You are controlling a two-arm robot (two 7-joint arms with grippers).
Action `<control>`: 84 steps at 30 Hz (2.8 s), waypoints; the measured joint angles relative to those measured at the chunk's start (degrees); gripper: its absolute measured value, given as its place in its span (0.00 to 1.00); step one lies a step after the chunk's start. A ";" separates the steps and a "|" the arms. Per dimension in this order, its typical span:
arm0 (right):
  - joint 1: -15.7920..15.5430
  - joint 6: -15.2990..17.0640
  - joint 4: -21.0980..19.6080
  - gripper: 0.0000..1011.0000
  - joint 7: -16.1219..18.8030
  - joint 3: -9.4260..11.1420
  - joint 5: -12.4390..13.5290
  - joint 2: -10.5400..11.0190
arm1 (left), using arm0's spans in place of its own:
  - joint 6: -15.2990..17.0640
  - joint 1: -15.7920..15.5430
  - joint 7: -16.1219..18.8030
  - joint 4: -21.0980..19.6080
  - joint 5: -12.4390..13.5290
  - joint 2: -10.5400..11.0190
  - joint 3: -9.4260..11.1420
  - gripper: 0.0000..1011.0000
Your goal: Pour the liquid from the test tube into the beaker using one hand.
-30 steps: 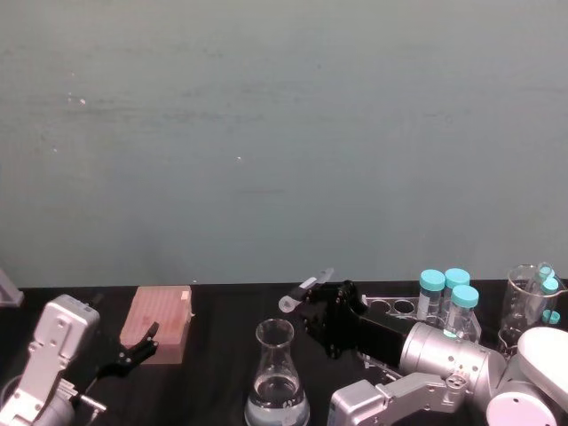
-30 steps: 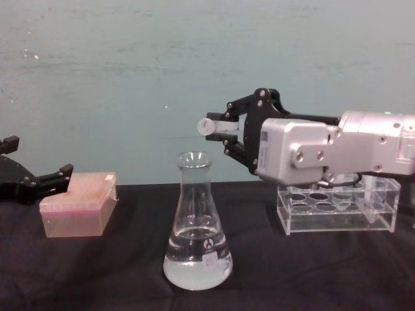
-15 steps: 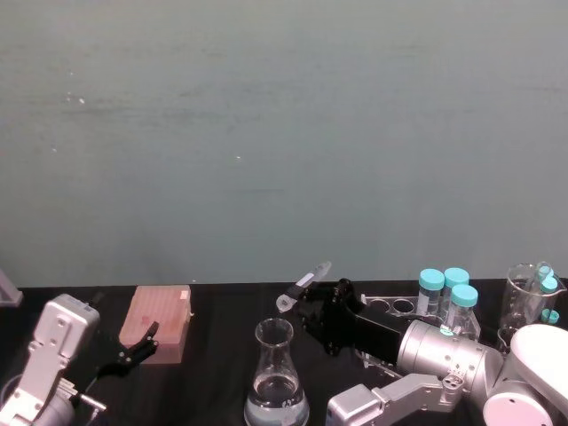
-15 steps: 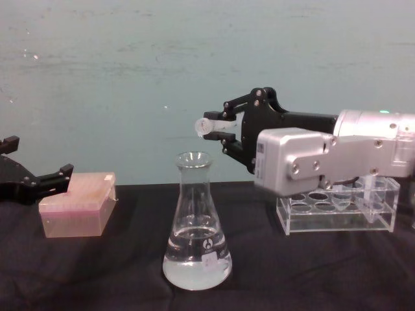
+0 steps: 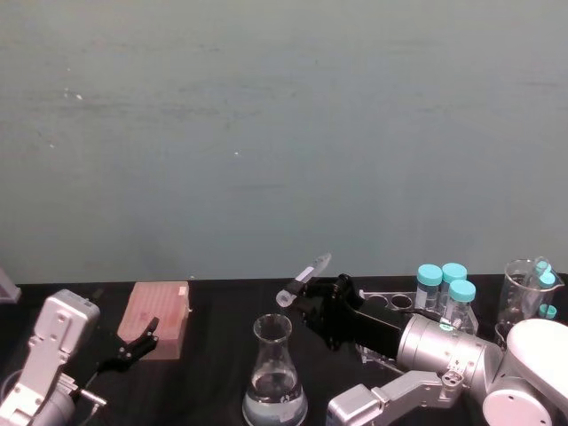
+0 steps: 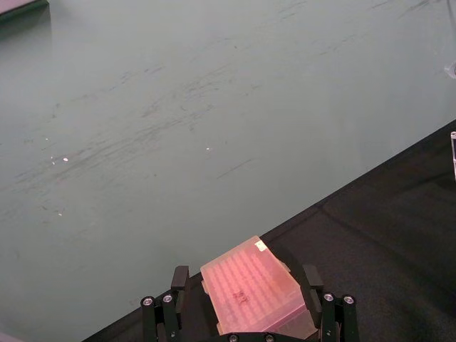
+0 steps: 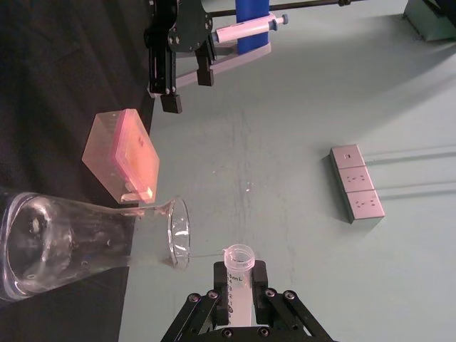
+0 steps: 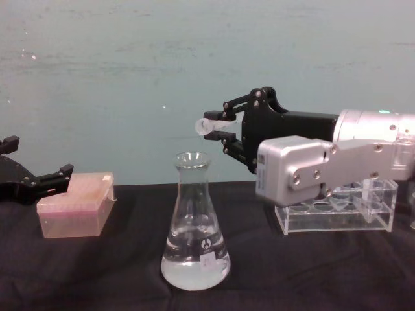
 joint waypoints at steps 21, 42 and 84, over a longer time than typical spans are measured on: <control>0.93 -0.15 0.06 0.19 -3.15 -2.09 -3.13 0.81 | 0.00 0.00 0.00 0.00 0.00 0.00 0.00 0.99; 2.70 0.62 1.18 0.19 -7.04 -4.52 -7.29 1.27 | 0.00 0.00 0.00 0.00 0.00 0.00 0.00 0.99; 5.53 2.19 3.61 0.19 -11.54 -9.03 -11.42 1.67 | 0.00 0.00 0.00 0.00 0.00 0.00 0.00 0.99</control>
